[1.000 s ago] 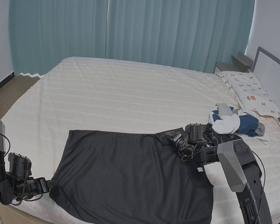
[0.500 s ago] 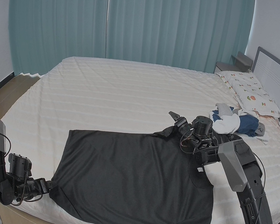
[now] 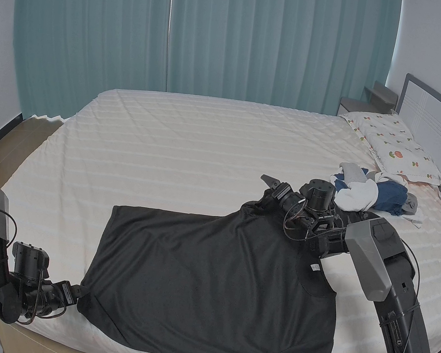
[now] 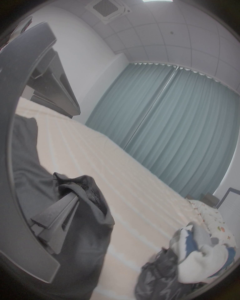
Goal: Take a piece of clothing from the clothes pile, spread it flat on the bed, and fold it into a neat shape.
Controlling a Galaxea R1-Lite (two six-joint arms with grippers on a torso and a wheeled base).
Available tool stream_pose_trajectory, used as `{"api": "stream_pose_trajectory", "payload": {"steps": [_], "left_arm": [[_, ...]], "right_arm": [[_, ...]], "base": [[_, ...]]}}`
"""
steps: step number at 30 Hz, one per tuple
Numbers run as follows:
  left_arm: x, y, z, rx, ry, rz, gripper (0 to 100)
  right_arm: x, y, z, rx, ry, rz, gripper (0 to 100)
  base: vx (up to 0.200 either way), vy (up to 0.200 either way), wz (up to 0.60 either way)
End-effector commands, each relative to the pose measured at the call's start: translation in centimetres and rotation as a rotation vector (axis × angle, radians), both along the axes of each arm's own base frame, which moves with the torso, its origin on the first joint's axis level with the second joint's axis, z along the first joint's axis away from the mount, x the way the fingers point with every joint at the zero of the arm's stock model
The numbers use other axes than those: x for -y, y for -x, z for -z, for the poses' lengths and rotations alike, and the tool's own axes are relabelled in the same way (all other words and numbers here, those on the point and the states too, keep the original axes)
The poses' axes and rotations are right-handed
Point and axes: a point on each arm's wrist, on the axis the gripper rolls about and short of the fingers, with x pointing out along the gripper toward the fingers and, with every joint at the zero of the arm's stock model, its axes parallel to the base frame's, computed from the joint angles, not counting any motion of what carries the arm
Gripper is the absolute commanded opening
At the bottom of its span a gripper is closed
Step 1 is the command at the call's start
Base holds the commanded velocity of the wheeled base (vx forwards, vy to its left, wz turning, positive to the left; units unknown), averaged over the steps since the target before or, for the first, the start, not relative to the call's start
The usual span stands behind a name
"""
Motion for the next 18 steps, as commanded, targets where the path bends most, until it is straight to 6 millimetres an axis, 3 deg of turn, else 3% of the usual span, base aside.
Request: {"api": "stream_pose_trajectory", "payload": {"steps": [1, 3, 7, 12, 18], "left_arm": [[0.0, 0.0, 0.2, -0.009, 0.002, 0.0, 100], [0.0, -0.1, 0.3, -0.011, 0.002, -0.001, 100], [0.0, -0.1, 0.4, -0.014, 0.002, 0.0, 100], [0.0, -0.2, 0.6, -0.022, 0.003, 0.001, 100], [0.0, -0.3, 0.8, 0.0, 0.0, 0.001, 100]], "right_arm": [[-0.2, 0.2, 3.3, -0.08, 0.041, -0.007, 100], [0.4, 0.1, 4.1, -0.104, 0.095, 0.012, 100], [1.1, -0.1, 3.9, -0.113, 0.104, 0.033, 100], [2.2, -0.2, 1.5, -0.172, 0.158, 0.138, 100], [1.1, 0.0, 0.9, -0.169, 0.116, 0.12, 100]], "base": [[0.0, 0.0, 0.0], [0.0, 0.0, 0.0], [0.0, 0.0, 0.0], [0.0, 0.0, 0.0], [0.0, 0.0, 0.0]]}}
